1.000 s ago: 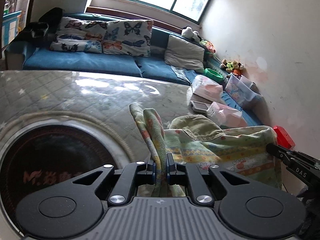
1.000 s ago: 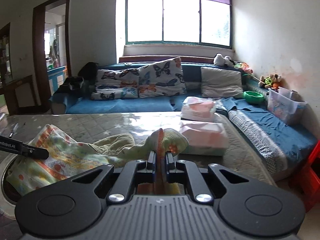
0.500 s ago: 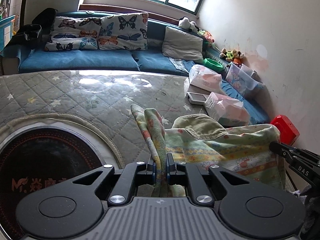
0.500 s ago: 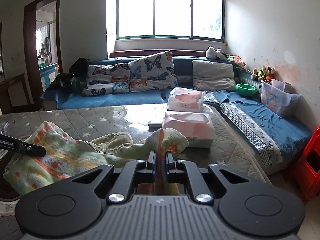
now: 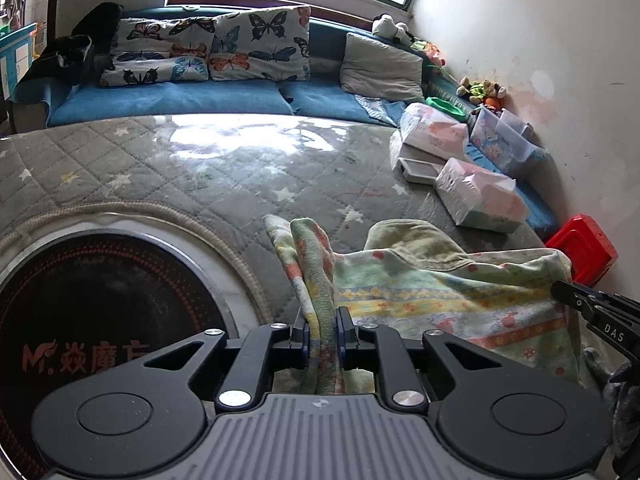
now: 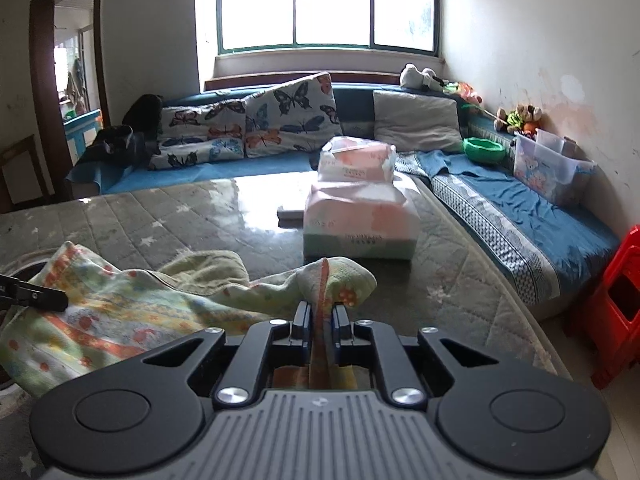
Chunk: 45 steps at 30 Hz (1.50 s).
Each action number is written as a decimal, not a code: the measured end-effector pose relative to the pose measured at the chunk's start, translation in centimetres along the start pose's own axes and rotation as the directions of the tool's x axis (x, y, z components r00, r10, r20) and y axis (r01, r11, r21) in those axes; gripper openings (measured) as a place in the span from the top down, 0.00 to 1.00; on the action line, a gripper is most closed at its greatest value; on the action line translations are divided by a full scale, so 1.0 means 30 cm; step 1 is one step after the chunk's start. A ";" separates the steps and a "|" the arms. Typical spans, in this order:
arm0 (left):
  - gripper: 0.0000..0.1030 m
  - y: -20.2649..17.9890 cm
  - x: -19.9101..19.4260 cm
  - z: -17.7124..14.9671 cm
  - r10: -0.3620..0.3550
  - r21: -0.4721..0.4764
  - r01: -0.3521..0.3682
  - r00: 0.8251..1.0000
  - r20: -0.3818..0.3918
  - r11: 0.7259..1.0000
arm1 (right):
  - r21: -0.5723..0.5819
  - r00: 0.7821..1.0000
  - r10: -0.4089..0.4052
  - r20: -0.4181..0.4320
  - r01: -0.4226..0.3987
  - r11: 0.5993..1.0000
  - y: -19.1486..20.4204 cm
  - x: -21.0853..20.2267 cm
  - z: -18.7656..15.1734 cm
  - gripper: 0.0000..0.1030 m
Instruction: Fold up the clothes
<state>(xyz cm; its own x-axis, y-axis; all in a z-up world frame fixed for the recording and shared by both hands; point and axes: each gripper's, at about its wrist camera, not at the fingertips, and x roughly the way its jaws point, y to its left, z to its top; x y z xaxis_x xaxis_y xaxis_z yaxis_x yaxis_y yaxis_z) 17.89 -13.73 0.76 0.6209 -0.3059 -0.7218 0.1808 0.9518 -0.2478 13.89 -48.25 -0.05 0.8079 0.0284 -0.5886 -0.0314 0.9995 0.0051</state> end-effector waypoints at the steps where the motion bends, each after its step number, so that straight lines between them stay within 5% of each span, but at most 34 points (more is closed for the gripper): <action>1: 0.85 0.002 0.003 -0.003 0.005 0.000 -0.005 1.000 -0.002 1.000 | 0.003 1.000 -0.003 -0.002 0.003 1.000 -0.004 0.003 -0.002 0.89; 6: 0.54 0.002 0.006 -0.014 0.044 0.006 -0.044 0.999 -0.004 0.999 | 0.010 1.000 -0.006 -0.008 0.006 1.000 -0.012 0.011 -0.013 0.85; 12: 0.26 0.007 -0.005 -0.023 0.077 0.004 -0.077 0.997 0.005 0.997 | 0.002 1.000 0.026 -0.009 -0.026 1.000 0.021 0.006 -0.034 0.56; 21: 0.00 -0.016 -0.010 -0.062 0.106 0.032 -0.106 0.994 0.007 0.994 | 0.001 0.986 0.156 -0.058 -0.156 0.988 0.133 0.007 -0.110 0.36; 30: 0.00 -0.040 0.038 -0.133 0.156 0.106 -0.153 0.988 -0.016 0.982 | -0.036 0.983 0.168 -0.073 -0.171 0.985 0.186 0.008 -0.187 0.20; 45: 0.00 -0.011 0.037 -0.153 0.170 0.084 -0.168 0.985 -0.008 0.982 | -0.063 0.976 0.204 -0.075 -0.209 0.976 0.213 0.017 -0.160 0.18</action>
<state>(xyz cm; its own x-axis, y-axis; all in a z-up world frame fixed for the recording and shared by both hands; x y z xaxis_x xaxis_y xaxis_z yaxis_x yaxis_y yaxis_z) 15.02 -14.48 -2.92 0.6364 -0.1401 -0.7586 0.1372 0.9882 -0.0674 11.29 -41.91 -4.21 0.7382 0.2306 -0.6339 -0.2362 0.9686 0.0772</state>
